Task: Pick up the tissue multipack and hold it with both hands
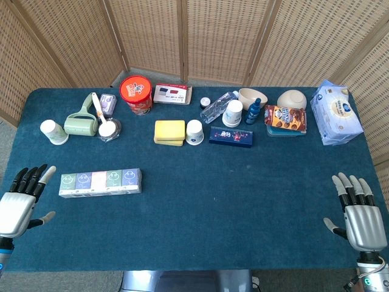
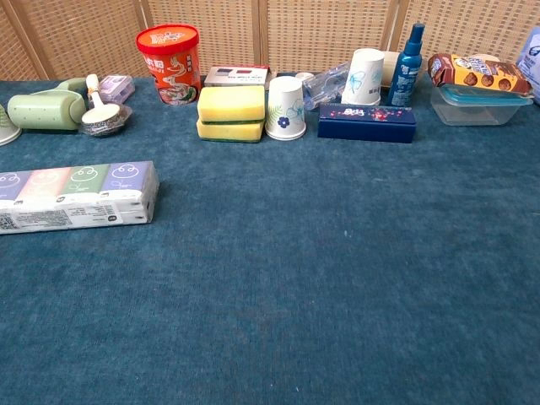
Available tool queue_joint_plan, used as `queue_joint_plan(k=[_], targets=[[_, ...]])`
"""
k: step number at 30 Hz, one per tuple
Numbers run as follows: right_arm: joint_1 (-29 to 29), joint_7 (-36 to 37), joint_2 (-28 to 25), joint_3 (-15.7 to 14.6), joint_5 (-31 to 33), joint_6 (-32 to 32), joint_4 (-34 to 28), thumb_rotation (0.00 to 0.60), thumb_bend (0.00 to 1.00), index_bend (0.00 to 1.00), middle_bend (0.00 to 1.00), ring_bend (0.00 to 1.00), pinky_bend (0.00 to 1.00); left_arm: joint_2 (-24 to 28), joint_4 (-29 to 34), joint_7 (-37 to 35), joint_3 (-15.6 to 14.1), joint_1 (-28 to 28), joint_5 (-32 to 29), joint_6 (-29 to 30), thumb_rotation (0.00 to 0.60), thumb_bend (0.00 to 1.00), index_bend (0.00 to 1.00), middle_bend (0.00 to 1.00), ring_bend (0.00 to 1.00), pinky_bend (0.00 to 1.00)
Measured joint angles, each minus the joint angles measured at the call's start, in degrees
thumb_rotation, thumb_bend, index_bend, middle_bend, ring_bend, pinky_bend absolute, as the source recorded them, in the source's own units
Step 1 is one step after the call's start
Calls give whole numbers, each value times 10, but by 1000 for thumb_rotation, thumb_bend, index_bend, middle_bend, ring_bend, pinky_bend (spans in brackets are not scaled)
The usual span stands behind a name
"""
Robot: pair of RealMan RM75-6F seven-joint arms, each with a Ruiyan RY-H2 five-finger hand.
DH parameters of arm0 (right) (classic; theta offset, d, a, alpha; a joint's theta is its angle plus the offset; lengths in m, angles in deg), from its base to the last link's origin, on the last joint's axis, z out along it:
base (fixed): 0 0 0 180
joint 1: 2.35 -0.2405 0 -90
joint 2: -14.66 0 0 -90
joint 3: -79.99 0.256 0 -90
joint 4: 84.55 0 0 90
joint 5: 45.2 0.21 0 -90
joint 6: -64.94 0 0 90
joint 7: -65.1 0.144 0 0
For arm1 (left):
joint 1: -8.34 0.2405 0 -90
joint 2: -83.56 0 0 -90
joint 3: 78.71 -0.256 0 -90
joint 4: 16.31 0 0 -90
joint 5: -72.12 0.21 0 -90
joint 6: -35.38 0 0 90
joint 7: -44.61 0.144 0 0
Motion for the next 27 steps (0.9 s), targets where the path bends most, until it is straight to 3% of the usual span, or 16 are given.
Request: queue_joint_plan(k=[12,20,27], targets=[[0,16,-5,2,4,-2,-3,600,0,0,0,0,0,1,-12,-18,6,-12,-21,-33,600,0,0,0,0,5],[-3,23,-7,1,8,-12,-6,600,0,0,0,0,0,-26,-90,-109,18,-66,-57,-151,600,0,0,0,0,5],[-3,31,-9,3,15,-15,-6,600,0,0,0,0,0,-63,-140,-113,24,-114,-101,-251,600,0,0,0,0,5]])
